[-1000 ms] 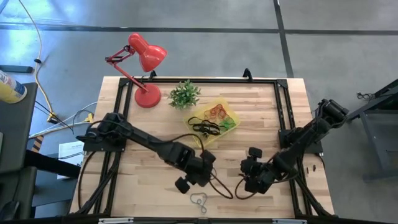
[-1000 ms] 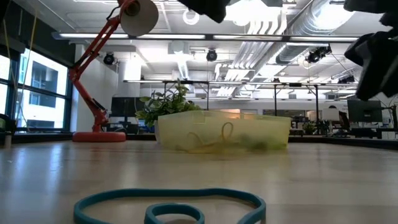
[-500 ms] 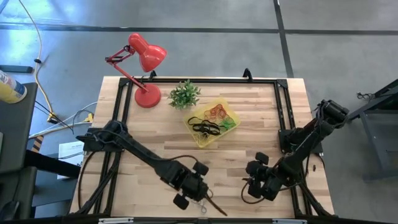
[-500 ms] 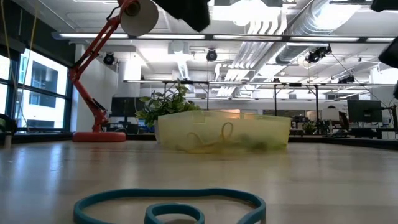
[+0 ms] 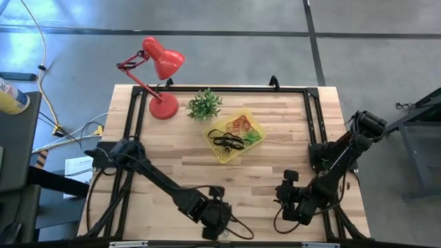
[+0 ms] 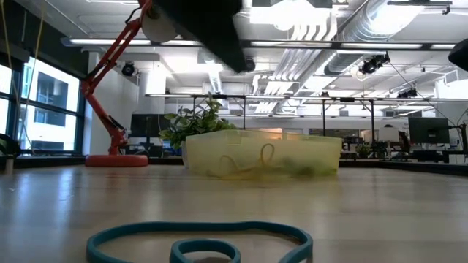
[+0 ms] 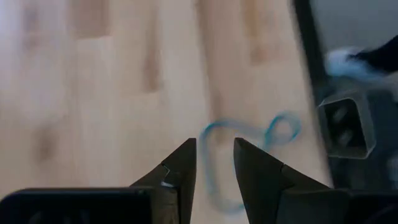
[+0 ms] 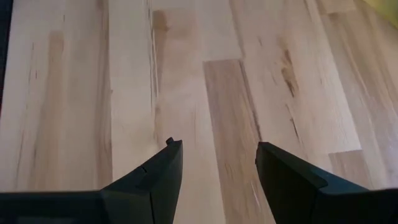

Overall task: Pick and place rubber bands into bin
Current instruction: Put the blue rubber band into the transparent yellow bin

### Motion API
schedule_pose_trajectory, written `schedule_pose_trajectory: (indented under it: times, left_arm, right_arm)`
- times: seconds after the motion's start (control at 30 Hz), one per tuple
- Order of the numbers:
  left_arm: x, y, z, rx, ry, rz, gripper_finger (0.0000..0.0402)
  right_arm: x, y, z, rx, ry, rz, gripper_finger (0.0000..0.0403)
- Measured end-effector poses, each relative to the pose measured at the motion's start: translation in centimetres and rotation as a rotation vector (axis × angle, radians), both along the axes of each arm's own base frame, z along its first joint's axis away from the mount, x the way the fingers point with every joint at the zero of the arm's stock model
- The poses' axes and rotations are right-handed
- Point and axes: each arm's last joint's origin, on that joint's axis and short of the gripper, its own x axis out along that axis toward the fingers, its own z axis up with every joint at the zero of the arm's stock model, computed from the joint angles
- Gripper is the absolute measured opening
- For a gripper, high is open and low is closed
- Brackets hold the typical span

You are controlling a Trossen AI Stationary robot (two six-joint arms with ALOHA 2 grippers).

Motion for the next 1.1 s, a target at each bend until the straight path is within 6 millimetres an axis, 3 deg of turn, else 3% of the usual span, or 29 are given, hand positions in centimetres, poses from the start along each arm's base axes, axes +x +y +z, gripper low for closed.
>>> schedule_pose_trajectory:
  times: [0.3, 0.47, 0.9, 1.1]
  left_arm:
    - [-0.2, -2.1, -3.5, -0.057, 0.086, 0.034, 0.0095]
    - [-0.5, -2.2, -5.1, -0.028, 0.145, 0.044, 0.0095]
    - [-0.6, -1.8, -6.0, 0.035, 0.159, 0.085, 0.0095]
    - [-0.2, -0.9, -6.3, -0.014, 0.214, 0.089, 0.0095]
  right_arm:
    - [-1.1, 0.2, -0.2, -0.05, 0.006, 0.008, 0.0193]
    - [-1.1, 0.2, -0.2, -0.046, -0.002, -0.013, 0.0193]
    - [-1.1, 0.2, -0.2, -0.024, 0.001, -0.031, 0.0193]
    - [-1.0, 0.2, -0.2, -0.022, 0.0, -0.032, 0.0193]
